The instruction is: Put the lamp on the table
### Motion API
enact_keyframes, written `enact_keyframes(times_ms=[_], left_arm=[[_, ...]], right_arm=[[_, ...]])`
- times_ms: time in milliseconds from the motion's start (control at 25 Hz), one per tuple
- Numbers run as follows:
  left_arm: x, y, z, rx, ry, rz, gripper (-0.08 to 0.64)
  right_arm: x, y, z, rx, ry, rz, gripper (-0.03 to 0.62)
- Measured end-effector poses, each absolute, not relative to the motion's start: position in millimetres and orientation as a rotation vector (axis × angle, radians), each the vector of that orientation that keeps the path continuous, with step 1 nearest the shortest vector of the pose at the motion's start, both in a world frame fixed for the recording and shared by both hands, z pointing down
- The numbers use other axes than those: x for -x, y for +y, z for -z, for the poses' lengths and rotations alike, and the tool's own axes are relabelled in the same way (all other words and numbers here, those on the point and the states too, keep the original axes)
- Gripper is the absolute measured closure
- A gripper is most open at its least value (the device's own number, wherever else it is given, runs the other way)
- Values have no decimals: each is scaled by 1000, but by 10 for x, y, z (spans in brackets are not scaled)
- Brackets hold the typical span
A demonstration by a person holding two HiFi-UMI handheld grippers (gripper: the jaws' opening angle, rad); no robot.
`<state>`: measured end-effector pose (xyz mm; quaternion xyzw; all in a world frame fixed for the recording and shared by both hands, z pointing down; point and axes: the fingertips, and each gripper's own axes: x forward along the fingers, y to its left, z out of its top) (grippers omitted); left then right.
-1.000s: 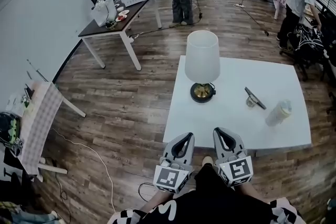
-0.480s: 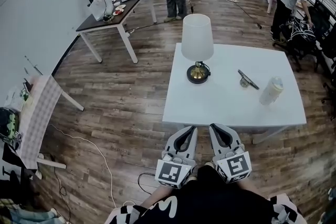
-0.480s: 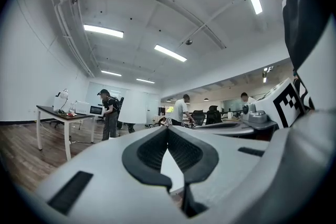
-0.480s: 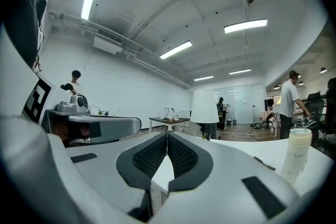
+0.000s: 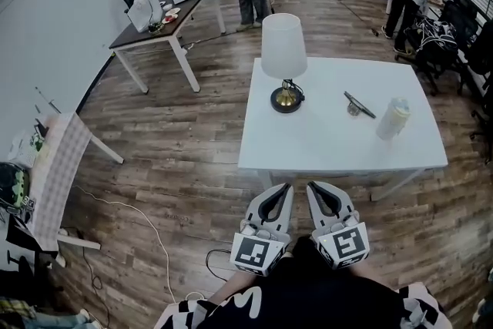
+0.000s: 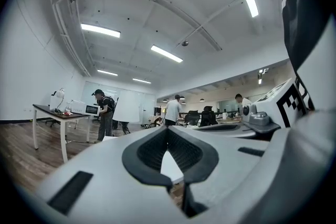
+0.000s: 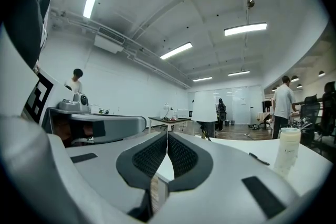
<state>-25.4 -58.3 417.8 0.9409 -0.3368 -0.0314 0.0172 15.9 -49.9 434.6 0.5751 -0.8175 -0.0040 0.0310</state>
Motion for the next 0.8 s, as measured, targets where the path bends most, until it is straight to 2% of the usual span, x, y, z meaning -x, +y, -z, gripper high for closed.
enact_keyframes(times_ms=[480, 800], left_arm=[[194, -240, -4058, -2968, -1085, 90, 555], [-28, 428, -4191, -2913, -1107, 102, 555]], right_arm=[[-150, -197, -4377, -1731, -2535, 4, 572], [-439, 482, -4432, -1749, -2505, 1, 572]])
